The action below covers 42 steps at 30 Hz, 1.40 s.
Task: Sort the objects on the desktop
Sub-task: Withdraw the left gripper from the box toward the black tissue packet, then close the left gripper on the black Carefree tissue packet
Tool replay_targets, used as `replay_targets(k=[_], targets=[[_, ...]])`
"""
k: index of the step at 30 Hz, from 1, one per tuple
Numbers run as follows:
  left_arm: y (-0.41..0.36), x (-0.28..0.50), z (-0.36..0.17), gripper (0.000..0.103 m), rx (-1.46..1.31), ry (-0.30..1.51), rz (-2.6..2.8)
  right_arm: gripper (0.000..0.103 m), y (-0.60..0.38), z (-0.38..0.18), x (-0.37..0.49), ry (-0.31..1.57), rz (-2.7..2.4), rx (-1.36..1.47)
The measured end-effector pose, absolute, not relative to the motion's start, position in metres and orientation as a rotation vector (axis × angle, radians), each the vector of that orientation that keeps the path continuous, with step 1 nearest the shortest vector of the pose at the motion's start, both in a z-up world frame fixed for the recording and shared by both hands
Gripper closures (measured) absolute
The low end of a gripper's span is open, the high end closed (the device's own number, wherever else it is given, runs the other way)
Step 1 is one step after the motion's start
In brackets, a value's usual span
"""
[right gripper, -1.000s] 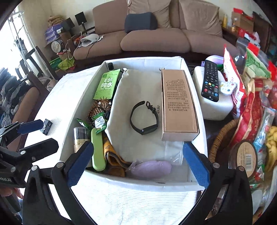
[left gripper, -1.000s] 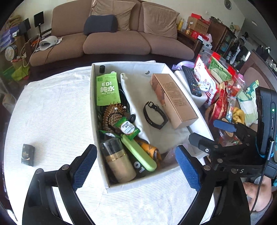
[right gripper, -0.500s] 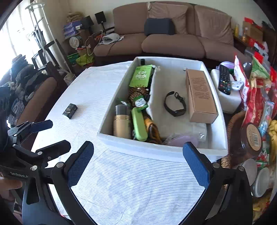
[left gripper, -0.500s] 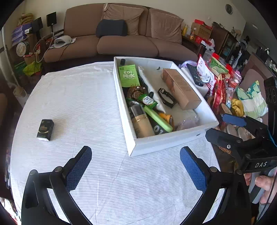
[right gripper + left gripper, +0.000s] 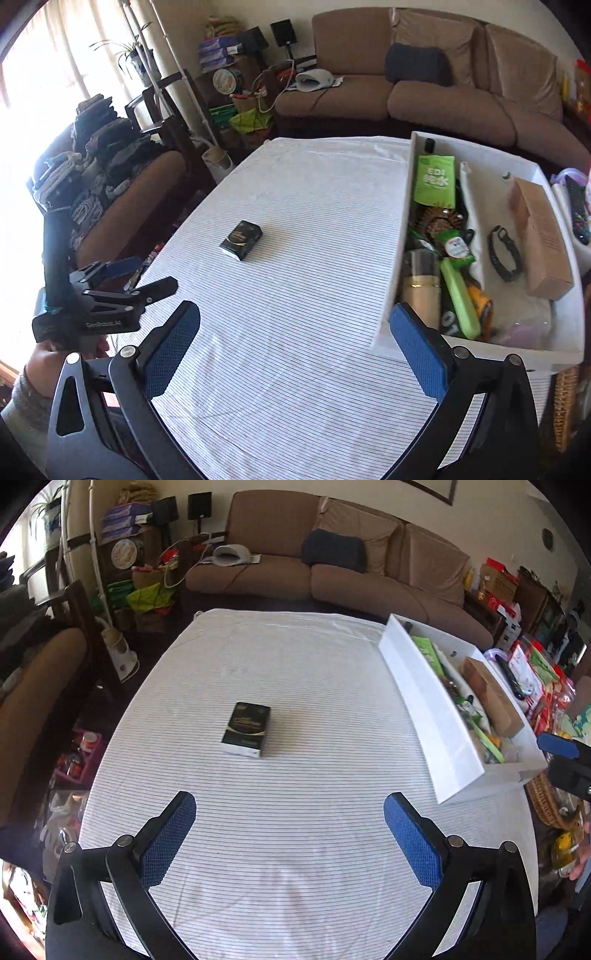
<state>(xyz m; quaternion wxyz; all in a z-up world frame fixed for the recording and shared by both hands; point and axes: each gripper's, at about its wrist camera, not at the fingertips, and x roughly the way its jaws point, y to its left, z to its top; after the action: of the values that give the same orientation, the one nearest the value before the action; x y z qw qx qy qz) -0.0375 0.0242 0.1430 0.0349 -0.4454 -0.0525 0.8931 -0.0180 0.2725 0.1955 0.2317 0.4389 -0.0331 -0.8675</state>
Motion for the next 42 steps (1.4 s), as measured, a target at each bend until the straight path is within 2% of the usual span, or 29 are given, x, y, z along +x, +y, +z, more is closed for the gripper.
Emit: replay_targets(k=[8,13,18,21,24,30,32,33,35,42], targets=[[-0.017,-0.084,0.082,0.000,-1.383,-0.148,2.783,0.000,0.187,0.163,-0.090,-0.125,-2.268,1.259],[-0.021,-0.115,0.058,0.000,-1.355,-0.142,2.765,0.000,0.145,0.115,-0.158,-0.261,-2.152,1.420],[-0.030,-0.137,0.039,0.000,-1.352,-0.244,2.699,0.000,0.127,0.065,-0.209,-0.394,-2.084,1.468],[-0.022,-0.143,0.034,0.000,-1.330,-0.189,2.689,0.000,0.118,0.039,-0.228,-0.395,-2.073,1.513],[-0.014,-0.146,0.028,0.000,-1.318,-0.209,2.647,0.000,0.111,0.017,-0.241,-0.405,-2.044,1.552],[-0.005,-0.164,0.017,0.000,-1.349,-0.209,2.631,0.001,0.121,-0.007,-0.249,-0.526,-1.990,1.546],[-0.004,-0.167,0.013,0.005,-1.354,-0.213,2.634,0.001,0.125,-0.012,-0.248,-0.552,-1.972,1.544],[-0.003,-0.167,0.013,0.011,-1.351,-0.202,2.644,0.001,0.127,-0.013,-0.247,-0.562,-1.964,1.542],[-0.004,-0.168,0.016,0.050,-1.345,-0.189,2.663,0.001,0.130,-0.015,-0.245,-0.584,-1.945,1.539],[-0.019,-0.158,0.028,0.050,-1.280,-0.407,2.607,0.004,0.135,-0.014,-0.239,-0.651,-1.911,1.520]])
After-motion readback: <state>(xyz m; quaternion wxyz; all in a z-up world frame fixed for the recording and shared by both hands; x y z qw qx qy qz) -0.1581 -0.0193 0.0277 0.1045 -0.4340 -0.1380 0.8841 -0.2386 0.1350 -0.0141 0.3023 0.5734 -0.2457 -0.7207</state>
